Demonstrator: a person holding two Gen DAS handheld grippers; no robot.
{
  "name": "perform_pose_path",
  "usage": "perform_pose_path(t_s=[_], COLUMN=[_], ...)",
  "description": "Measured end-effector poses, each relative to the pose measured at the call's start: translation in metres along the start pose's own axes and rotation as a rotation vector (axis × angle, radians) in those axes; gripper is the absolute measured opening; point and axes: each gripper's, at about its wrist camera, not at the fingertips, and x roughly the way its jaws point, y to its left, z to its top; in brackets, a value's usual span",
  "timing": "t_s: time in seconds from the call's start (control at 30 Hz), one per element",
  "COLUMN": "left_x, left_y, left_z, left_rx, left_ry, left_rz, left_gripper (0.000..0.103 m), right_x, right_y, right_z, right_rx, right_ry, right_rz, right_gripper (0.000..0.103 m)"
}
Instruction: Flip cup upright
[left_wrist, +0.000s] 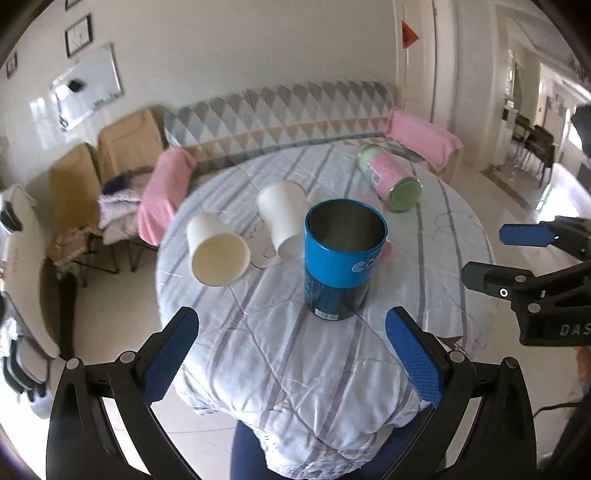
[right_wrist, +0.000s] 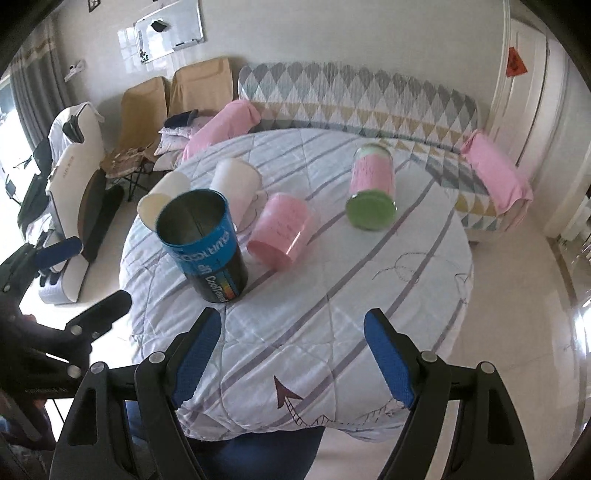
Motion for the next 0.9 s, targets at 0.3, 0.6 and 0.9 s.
perform_pose_path(t_s=[0.3,0.6,0.9], left_x=[-0.025,-0.037,-0.030], left_y=[0.008,0.006,0.000], left_z=[0.010,0.012,0.013], left_rx=[-0.094,-0.134,-0.129], left_ry=[-0.086,-0.176,-0.162], left_rz=[0.024,0.048,0.038], left_gripper=[0.103,0.103,0.103], right_x=[-0.019,-0.029,-0.027], right_y=[0.012,0.011,0.007], right_z=[0.001,0.004,0.004], right_rx=[-0.024,-0.013,0.005], right_ry=[-0.052,-0.104,-0.123], right_rz=[-0.048,-0.086,-0.106], right_gripper=[0.081,0.081,0.081])
